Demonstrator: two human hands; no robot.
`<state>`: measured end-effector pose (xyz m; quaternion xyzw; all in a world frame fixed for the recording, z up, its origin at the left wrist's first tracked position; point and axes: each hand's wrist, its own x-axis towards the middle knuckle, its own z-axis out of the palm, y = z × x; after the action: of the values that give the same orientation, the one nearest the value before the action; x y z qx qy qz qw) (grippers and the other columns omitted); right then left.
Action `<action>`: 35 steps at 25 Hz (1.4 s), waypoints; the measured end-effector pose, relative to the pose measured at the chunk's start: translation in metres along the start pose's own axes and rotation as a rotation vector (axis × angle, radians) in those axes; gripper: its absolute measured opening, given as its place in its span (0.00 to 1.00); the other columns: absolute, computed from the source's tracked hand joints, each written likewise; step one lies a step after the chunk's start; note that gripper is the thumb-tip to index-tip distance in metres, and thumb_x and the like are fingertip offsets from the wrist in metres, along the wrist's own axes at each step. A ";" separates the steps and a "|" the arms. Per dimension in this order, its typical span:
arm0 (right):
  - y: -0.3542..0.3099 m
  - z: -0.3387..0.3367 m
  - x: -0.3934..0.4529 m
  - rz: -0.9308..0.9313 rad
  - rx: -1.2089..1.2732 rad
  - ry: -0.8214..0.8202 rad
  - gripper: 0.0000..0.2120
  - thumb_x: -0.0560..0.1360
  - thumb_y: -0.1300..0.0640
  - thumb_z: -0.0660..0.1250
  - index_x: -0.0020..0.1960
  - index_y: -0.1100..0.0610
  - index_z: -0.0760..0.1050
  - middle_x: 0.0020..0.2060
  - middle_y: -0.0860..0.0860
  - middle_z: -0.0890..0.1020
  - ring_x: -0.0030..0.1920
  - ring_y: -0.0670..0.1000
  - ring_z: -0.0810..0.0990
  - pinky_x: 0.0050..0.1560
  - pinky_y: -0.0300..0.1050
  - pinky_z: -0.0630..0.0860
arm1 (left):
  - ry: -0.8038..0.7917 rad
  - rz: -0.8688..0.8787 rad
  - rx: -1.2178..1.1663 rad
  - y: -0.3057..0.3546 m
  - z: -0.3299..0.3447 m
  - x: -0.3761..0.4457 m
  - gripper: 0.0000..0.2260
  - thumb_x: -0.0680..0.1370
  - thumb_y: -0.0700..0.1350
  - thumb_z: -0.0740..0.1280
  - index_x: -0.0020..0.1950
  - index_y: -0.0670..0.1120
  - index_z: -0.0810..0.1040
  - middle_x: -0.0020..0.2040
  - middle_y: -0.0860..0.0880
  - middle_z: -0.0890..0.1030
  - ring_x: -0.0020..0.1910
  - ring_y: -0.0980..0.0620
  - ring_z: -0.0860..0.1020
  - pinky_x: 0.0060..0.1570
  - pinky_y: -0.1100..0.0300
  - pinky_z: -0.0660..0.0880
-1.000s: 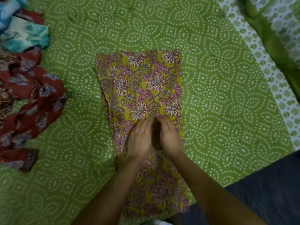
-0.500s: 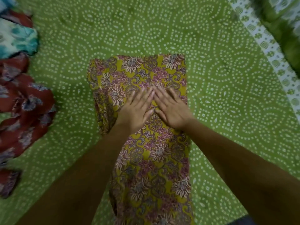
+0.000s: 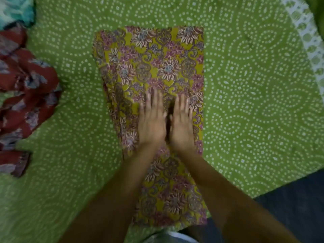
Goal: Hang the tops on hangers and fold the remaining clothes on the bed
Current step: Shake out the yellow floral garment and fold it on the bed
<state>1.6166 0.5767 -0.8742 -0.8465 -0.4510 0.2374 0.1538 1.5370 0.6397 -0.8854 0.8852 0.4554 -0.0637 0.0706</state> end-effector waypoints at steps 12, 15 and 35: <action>-0.003 -0.026 -0.031 0.030 -0.403 -0.468 0.19 0.79 0.48 0.54 0.63 0.58 0.71 0.59 0.57 0.73 0.59 0.58 0.72 0.58 0.52 0.68 | 0.058 -0.883 -0.789 -0.096 -0.063 -0.052 0.30 0.77 0.66 0.58 0.62 0.40 0.75 0.58 0.44 0.76 0.57 0.44 0.74 0.58 0.52 0.71; -0.013 -0.021 -0.004 0.156 -0.412 -0.656 0.25 0.79 0.45 0.54 0.67 0.62 0.67 0.64 0.60 0.70 0.64 0.60 0.69 0.65 0.54 0.64 | -0.207 -1.056 -1.231 -0.118 -0.080 0.043 0.37 0.65 0.67 0.72 0.63 0.41 0.74 0.57 0.50 0.76 0.55 0.49 0.74 0.58 0.56 0.70; -0.078 0.002 -0.052 0.260 -0.356 -0.153 0.29 0.75 0.45 0.61 0.69 0.61 0.61 0.64 0.59 0.66 0.65 0.61 0.65 0.63 0.57 0.63 | 0.234 -0.970 -1.333 -0.307 -0.087 -0.023 0.08 0.78 0.47 0.67 0.50 0.42 0.76 0.43 0.46 0.79 0.35 0.53 0.77 0.32 0.62 0.75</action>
<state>1.5372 0.5759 -0.8254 -0.8908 -0.3832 0.2355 -0.0644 1.2778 0.8135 -0.8164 0.3646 0.7329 0.2884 0.4968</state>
